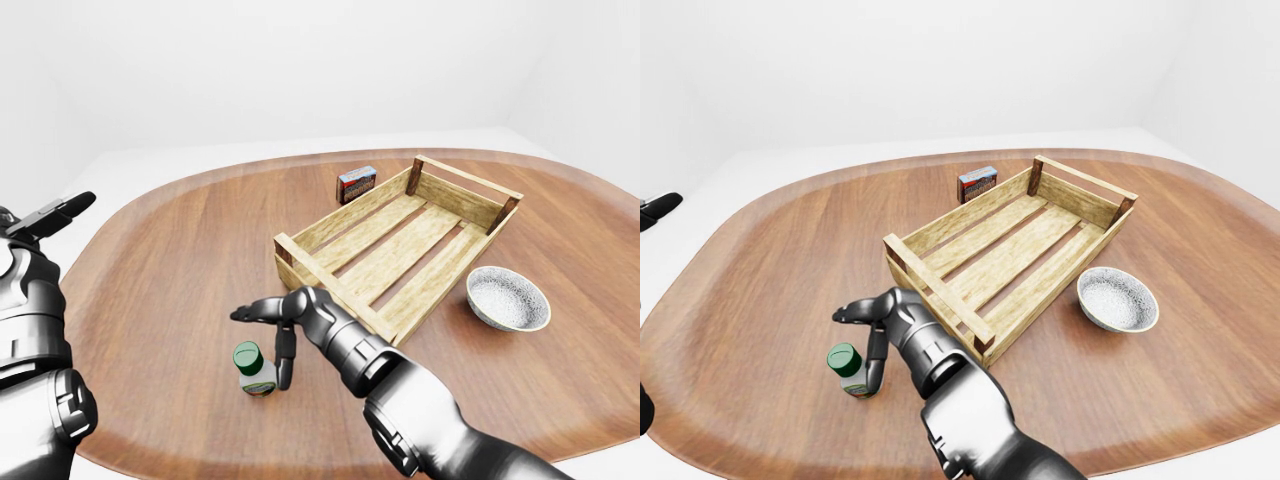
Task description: Pick up the salad dressing and put it in the tray.
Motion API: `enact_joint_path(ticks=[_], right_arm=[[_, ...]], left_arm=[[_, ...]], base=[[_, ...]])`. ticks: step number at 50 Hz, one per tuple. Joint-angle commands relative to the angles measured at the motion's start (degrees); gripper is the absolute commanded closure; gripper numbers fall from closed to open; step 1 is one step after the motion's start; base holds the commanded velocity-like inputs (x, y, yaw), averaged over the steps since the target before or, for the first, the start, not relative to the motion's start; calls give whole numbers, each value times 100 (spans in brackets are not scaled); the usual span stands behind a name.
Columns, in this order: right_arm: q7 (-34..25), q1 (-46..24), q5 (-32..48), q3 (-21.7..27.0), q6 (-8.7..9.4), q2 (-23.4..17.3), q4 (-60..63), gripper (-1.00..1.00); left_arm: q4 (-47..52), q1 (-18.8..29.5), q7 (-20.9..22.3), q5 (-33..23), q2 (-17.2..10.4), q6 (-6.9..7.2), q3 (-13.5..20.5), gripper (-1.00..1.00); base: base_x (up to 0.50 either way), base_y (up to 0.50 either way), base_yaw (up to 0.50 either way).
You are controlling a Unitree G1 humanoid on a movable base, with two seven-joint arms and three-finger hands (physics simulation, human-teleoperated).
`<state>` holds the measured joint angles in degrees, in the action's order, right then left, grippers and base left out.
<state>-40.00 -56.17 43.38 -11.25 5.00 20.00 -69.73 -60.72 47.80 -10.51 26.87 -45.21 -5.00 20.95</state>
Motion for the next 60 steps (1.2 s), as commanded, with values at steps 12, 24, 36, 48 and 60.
enact_joint_path(ticks=[12, 24, 36, 48, 60], right_arm=[[0, 86, -752, 322, 0, 0, -221, -100], [0, 65, -1102, 301, 0, 0, -276, -100], [0, 91, -1015, 322, 0, 0, -484, -100], [0, 134, -785, 302, 0, 0, -565, -100], [0, 62, -851, 435, 0, 0, -580, 100]], left_arm=[[-76, 3, 46, 21, 43, 0, -20, -100], [-97, 14, 41, 19, 46, 0, -21, -100], [-72, 4, 50, 31, 36, 0, -16, -100], [-302, -7, 117, 96, -54, 0, 37, -100], [-441, 22, 111, 149, -97, 0, 26, -100]], base=[[0, 0, 0], [0, 0, 0], [0, 0, 0], [0, 0, 0], [0, 0, 0]])
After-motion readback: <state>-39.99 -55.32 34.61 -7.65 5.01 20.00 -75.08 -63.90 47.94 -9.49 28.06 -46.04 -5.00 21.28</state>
